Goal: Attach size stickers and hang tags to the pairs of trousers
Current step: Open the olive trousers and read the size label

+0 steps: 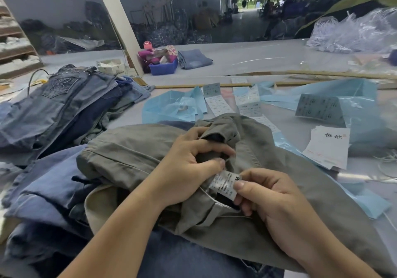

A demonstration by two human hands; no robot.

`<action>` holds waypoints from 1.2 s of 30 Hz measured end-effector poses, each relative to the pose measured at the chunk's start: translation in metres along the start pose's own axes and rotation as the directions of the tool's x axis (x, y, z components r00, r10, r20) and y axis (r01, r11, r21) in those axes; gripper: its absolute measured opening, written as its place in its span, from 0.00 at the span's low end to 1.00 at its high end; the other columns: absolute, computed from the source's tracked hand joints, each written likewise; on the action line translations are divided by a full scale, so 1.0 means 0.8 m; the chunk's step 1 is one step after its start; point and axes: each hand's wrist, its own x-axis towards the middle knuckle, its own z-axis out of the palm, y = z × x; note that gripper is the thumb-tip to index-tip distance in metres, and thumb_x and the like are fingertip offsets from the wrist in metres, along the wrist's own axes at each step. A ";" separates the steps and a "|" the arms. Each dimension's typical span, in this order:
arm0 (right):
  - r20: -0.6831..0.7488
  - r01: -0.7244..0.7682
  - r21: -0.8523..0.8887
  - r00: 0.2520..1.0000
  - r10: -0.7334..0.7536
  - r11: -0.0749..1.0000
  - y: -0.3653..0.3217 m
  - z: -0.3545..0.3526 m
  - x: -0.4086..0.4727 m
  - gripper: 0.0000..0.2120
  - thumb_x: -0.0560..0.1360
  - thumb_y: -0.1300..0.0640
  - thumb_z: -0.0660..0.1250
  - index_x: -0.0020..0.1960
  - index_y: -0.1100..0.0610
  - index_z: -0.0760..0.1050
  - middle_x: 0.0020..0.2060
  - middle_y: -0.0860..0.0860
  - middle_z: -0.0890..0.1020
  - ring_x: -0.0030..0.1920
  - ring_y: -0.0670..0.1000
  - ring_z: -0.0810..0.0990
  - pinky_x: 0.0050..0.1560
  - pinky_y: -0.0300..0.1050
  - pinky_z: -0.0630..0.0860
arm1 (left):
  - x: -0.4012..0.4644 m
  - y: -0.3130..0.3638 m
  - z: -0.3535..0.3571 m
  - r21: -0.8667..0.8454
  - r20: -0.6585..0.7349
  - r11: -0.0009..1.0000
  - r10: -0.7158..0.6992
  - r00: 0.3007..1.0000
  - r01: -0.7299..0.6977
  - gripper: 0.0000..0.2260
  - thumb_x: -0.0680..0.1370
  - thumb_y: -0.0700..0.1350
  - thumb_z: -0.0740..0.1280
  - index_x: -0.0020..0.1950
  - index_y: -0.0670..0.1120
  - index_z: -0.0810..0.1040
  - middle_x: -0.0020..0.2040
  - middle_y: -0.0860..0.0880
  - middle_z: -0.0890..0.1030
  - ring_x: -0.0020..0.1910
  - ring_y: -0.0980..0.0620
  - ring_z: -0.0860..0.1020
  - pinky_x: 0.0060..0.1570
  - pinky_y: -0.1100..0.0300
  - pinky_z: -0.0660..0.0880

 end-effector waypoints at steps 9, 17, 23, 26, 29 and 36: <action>0.026 -0.019 -0.040 0.999 0.020 0.999 -0.004 0.003 0.001 0.04 0.66 0.59 0.67 0.32 0.55 0.79 0.27 0.52 0.76 0.26 0.47 0.64 0.27 0.43 0.56 | -0.002 -0.007 0.004 -0.031 -0.043 0.999 -0.011 0.999 0.010 0.10 0.70 0.48 0.70 0.48 0.60 0.85 0.61 0.62 0.74 0.65 0.63 0.70 0.71 0.59 0.64; -0.017 -0.023 -0.091 1.000 0.022 0.996 -0.003 0.004 0.001 0.05 0.64 0.59 0.66 0.30 0.56 0.75 0.26 0.53 0.74 0.26 0.48 0.64 0.28 0.42 0.57 | -0.004 -0.007 0.004 -0.055 -0.038 0.998 -0.018 0.999 0.016 0.10 0.71 0.46 0.71 0.48 0.58 0.86 0.60 0.62 0.74 0.65 0.64 0.71 0.66 0.66 0.63; -0.052 -0.016 -0.189 0.999 0.006 0.982 -0.001 0.004 0.002 0.05 0.63 0.57 0.65 0.29 0.57 0.72 0.26 0.55 0.71 0.27 0.49 0.64 0.30 0.45 0.59 | -0.006 -0.007 0.004 -0.034 -0.041 0.999 -0.005 0.999 0.004 0.11 0.73 0.43 0.71 0.47 0.60 0.85 0.59 0.63 0.74 0.64 0.64 0.71 0.62 0.69 0.65; -0.059 -0.031 -0.200 0.998 0.020 0.979 -0.002 0.005 0.002 0.05 0.63 0.57 0.65 0.29 0.56 0.72 0.26 0.56 0.71 0.28 0.50 0.64 0.30 0.46 0.57 | -0.006 -0.006 0.006 -0.025 -0.064 1.000 0.010 0.998 -0.012 0.10 0.70 0.47 0.69 0.47 0.61 0.85 0.58 0.64 0.75 0.64 0.63 0.72 0.63 0.67 0.66; -0.072 -0.053 -0.200 0.997 0.040 0.978 -0.003 0.004 0.002 0.05 0.62 0.57 0.65 0.28 0.55 0.72 0.26 0.56 0.71 0.28 0.50 0.63 0.29 0.45 0.56 | -0.007 -0.005 0.009 0.019 -0.100 0.999 0.030 0.995 -0.028 0.10 0.70 0.48 0.69 0.46 0.62 0.85 0.57 0.64 0.75 0.63 0.62 0.73 0.64 0.65 0.66; -0.121 -0.114 -0.179 0.988 0.093 0.977 -0.013 0.011 0.007 0.08 0.66 0.55 0.65 0.30 0.57 0.72 0.25 0.53 0.71 0.25 0.46 0.64 0.27 0.38 0.59 | -0.015 0.014 0.005 0.371 -0.101 0.927 0.097 0.990 -0.053 0.15 0.68 0.55 0.76 0.53 0.66 0.80 0.56 0.66 0.74 0.59 0.64 0.73 0.62 0.69 0.67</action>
